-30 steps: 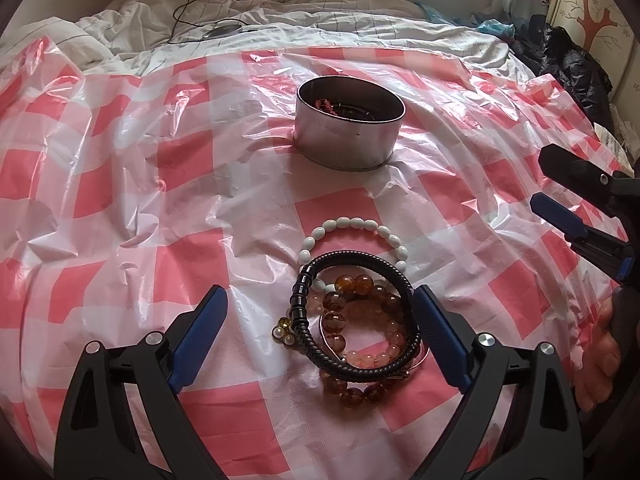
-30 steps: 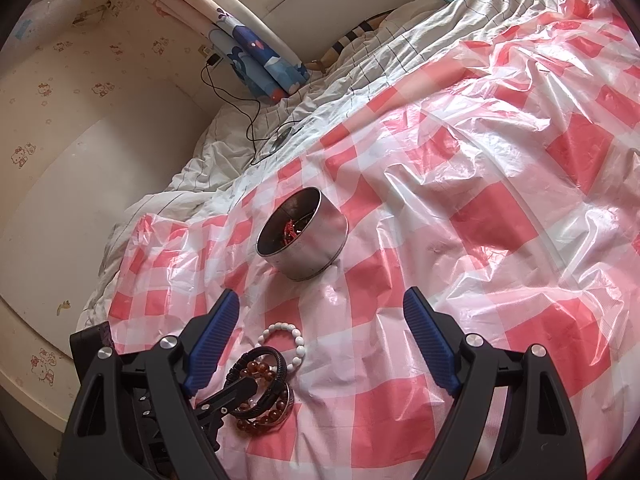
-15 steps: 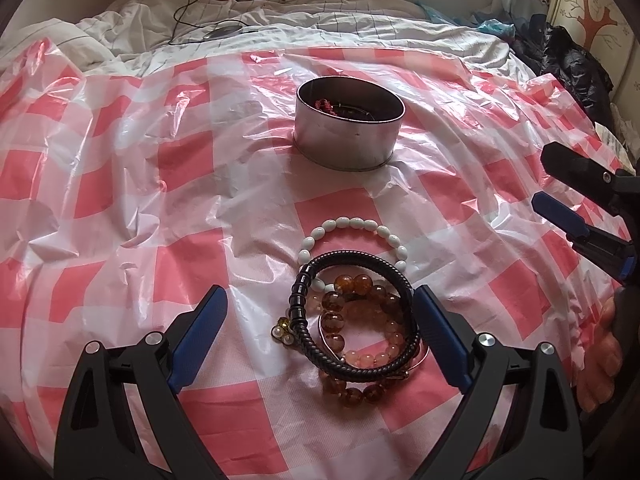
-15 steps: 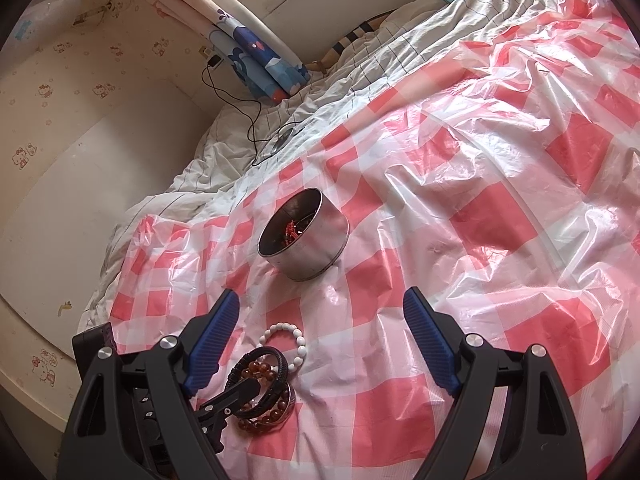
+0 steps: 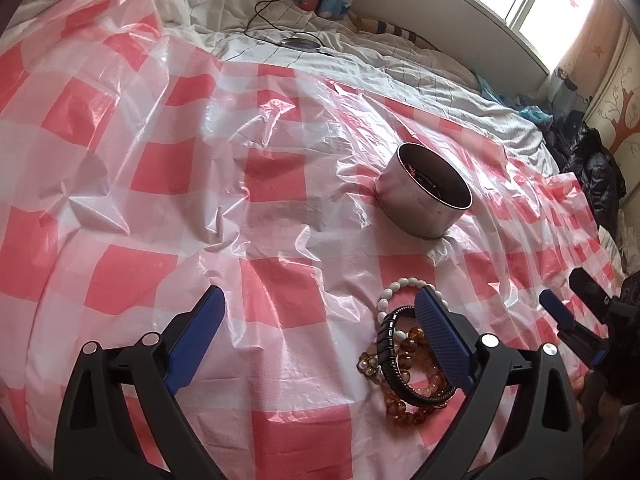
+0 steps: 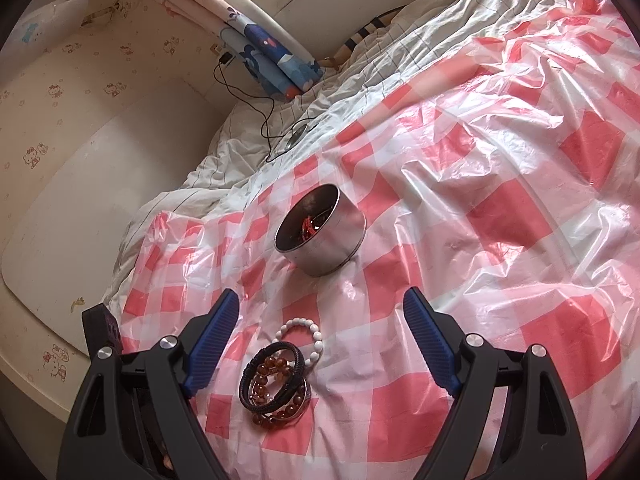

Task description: Organize jewelry

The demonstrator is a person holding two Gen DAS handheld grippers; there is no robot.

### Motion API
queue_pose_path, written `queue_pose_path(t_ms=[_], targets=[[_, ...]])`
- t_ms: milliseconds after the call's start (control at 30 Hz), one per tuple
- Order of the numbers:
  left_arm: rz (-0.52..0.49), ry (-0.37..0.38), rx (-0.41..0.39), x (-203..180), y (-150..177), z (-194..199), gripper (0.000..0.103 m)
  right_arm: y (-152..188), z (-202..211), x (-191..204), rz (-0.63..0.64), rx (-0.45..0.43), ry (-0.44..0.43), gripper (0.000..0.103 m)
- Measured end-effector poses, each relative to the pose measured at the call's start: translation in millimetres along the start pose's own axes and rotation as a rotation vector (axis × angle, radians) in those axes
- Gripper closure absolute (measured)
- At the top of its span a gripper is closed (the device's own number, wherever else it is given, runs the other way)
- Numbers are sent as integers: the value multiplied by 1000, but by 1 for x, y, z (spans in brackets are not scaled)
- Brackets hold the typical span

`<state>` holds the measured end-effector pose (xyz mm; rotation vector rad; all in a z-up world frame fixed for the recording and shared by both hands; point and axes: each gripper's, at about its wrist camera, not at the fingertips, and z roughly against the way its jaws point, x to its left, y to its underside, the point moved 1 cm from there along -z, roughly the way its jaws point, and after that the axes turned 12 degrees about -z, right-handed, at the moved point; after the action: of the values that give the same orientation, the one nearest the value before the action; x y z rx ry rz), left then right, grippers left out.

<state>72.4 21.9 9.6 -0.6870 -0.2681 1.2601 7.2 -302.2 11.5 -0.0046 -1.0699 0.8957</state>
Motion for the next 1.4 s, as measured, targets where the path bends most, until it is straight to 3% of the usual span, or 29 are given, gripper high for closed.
queue_pose_path(t_ms=[167,300,500,667,833,867,933,967,1033,1133,1233,1367,1400], targets=[[32,72,28,4,1,-10,11,8,-16,7,42,82,12,22],[-2,81,26,-2,1,-10,11,26,-36,20,163,178,96,22],[-67,115,72,-11,6,-16,11,58,-59,41,312,303,108,22],[-161,120,110,-33,10,-28,11,52,-53,34,268,250,138,22],[-134,187,136,-40,11,-39,12,36,-46,19,180,213,141,21],[-119,200,135,-38,12,-39,15,35,-46,19,178,211,142,20],[-71,229,150,-31,13,-41,38,34,-45,19,181,207,143,20],[-57,230,157,-28,13,-42,43,34,-45,20,183,205,141,19],[-60,258,157,-25,12,-41,71,33,-43,18,184,205,140,19],[-108,235,143,-31,10,-38,90,33,-42,18,180,201,139,19],[-188,192,119,-40,9,-31,95,33,-42,18,178,199,140,19],[-90,309,98,-24,5,-23,95,33,-42,18,179,203,126,19],[-49,339,79,-17,3,-20,102,34,-42,19,182,206,122,19]])
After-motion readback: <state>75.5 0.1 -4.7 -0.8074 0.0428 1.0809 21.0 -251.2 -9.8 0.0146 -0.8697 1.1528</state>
